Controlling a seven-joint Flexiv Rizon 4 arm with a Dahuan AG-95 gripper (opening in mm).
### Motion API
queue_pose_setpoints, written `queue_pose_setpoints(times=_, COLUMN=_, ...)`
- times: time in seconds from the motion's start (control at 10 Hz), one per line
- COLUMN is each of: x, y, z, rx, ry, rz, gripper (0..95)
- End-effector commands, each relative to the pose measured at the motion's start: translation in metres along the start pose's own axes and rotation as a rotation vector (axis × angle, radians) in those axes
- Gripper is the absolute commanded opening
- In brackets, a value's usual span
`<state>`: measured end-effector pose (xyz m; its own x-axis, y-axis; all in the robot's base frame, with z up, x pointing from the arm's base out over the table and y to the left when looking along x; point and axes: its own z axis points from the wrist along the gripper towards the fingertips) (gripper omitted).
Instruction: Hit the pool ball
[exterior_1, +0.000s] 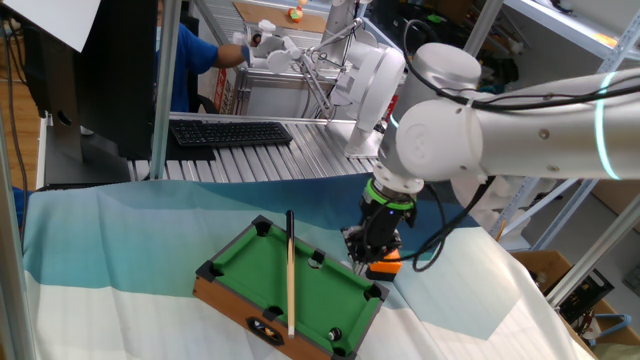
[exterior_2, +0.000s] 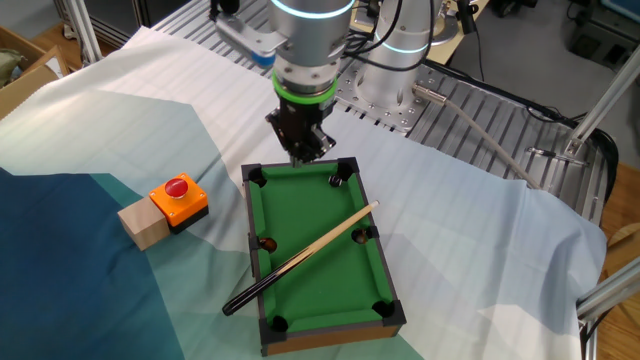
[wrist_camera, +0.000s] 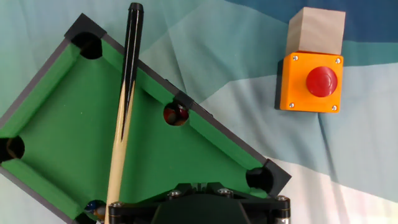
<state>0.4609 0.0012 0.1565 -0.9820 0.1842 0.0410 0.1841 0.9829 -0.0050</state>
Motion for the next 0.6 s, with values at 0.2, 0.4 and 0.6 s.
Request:
queue_pose_setpoints(times=0.2, x=-0.001, y=0.008, z=-0.003, rx=-0.033, ry=0.006, rz=0.034, gripper=0.0)
queue_pose_setpoints(times=0.4, x=-0.002, y=0.018, z=-0.003, rx=-0.033, ry=0.000, rz=0.068, gripper=0.0)
queue_pose_setpoints(times=0.6, x=-0.010, y=0.037, z=-0.001, rx=-0.035, ry=-0.004, rz=0.115, gripper=0.0)
